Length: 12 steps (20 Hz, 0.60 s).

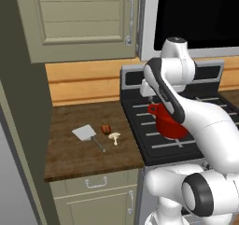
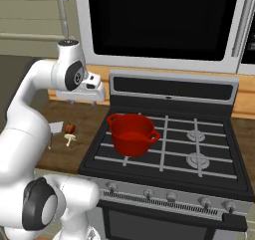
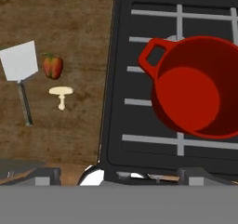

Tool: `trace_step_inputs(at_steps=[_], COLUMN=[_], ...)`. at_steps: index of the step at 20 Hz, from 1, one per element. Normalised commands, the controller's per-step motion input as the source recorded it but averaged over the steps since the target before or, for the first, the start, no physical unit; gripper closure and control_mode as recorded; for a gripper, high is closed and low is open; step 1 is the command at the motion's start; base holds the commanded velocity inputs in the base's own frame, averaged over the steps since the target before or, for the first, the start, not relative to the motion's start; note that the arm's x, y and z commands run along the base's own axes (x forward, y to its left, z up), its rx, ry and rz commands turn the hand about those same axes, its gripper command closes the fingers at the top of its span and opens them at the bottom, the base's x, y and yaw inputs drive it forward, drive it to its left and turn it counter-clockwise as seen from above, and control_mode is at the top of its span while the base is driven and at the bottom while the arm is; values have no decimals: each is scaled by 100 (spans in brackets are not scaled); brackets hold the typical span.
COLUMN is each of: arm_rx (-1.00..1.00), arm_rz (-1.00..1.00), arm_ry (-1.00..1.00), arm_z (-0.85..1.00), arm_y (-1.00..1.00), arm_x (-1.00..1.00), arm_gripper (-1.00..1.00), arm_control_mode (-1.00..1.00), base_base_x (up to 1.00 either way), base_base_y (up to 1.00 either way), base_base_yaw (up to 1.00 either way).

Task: Put the mushroom and bell pepper in the pot. Retrieve the spatula and lightly stir the vegetables in the pot.

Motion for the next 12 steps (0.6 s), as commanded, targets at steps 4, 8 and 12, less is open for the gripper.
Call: trace_step_inputs(at_steps=[4,8,12], arm_rx=[0,0,0], arm_rz=[7,8,0], arm_ry=[1,0,6], arm_z=[-53,-56,-61], arm_y=[44,69,85], arm_x=[0,0,2], arm_gripper=[-100,-100,-100], arm_control_mode=[-100,-100,-100], base_base_x=[0,0,0], base_base_y=[0,0,0], base_base_yaw=[0,0,0])
